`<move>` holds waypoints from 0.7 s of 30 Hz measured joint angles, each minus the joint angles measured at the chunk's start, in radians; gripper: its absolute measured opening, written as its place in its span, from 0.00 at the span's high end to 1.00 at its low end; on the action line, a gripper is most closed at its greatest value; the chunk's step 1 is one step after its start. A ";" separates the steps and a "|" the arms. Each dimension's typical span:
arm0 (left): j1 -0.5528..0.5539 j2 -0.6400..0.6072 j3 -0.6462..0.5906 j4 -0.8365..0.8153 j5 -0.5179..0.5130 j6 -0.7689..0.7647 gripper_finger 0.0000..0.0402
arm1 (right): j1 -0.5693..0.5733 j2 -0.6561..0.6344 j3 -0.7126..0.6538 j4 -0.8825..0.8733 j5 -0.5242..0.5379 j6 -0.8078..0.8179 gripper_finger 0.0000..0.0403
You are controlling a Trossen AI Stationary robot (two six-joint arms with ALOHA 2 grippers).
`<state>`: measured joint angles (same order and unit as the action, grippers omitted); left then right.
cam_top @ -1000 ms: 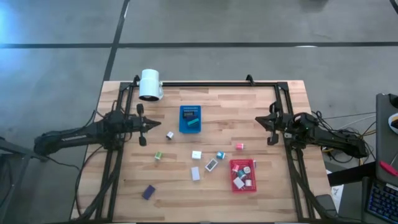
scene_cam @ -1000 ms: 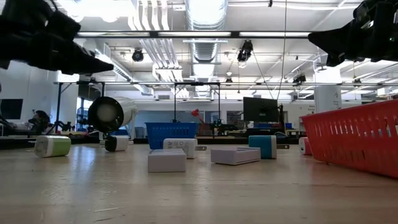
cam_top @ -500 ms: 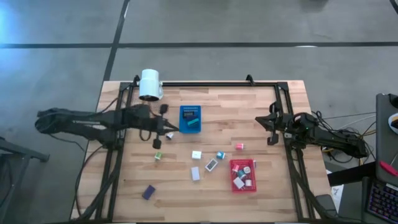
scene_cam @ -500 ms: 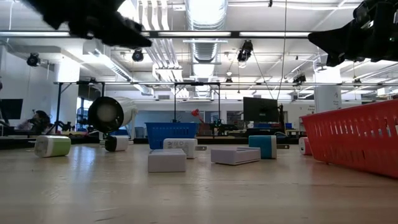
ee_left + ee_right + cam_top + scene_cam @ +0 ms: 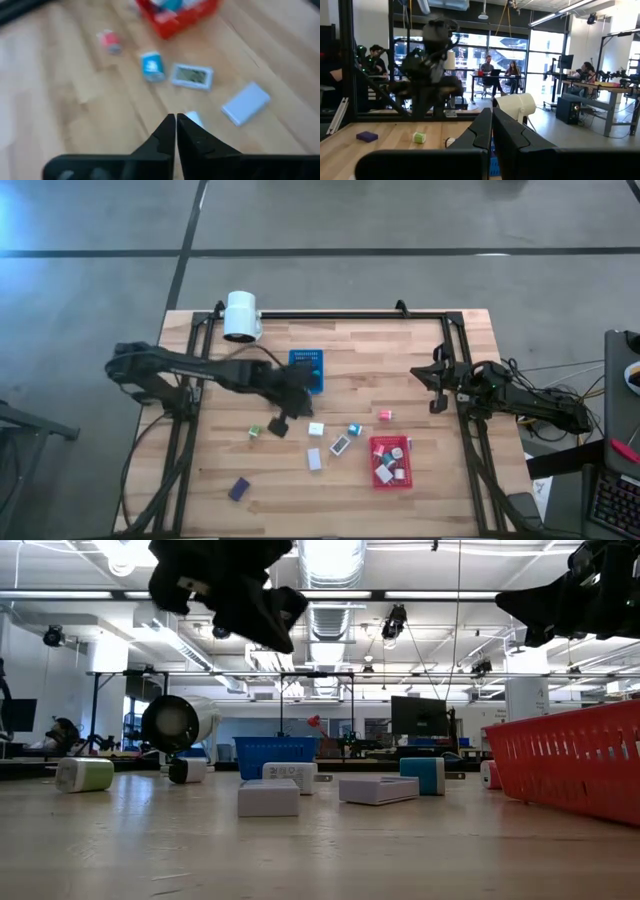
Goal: Pick & Place Office items
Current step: Put the left white digital clock into the blue bin
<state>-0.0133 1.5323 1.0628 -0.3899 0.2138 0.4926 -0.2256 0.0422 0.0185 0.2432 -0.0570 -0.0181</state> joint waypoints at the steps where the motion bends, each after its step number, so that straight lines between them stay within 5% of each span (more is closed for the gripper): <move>1: -0.015 0.026 0.010 -0.008 0.000 0.030 0.92 | 0.000 0.000 0.000 0.000 0.000 0.000 0.98; 14: -0.192 0.160 0.085 -0.018 0.000 0.173 0.46 | -0.001 0.000 0.000 0.003 0.008 0.015 0.98; 21: -0.277 0.200 0.092 -0.018 0.008 0.245 0.40 | -0.002 0.006 0.000 0.003 0.008 0.019 0.98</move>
<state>-0.2898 1.7327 1.1548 -0.4083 0.2214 0.7375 -0.2272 0.0485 0.0189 0.2466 -0.0493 0.0010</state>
